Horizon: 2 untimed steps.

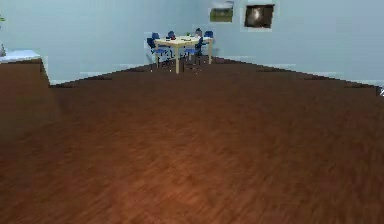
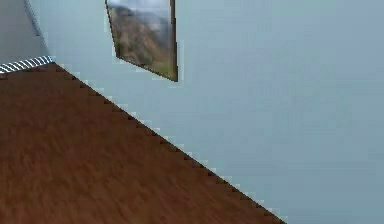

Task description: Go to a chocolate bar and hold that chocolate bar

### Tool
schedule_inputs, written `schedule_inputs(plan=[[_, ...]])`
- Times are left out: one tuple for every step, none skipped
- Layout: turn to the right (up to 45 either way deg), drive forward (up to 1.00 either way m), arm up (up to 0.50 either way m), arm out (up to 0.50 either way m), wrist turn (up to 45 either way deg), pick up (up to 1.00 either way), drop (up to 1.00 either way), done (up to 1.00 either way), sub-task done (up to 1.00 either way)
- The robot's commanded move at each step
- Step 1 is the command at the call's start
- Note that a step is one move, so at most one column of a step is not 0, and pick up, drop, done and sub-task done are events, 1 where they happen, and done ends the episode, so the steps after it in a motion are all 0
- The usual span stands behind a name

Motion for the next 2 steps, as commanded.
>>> schedule_inputs(plan=[[0.0, 1.0, 0.0, 0.0, 0.0, 0.0, 0.0, 0.0, 0.0], [0.0, 1.0, 0.0, 0.0, 0.0, 0.0, 0.0, 0.0, 0.0]])
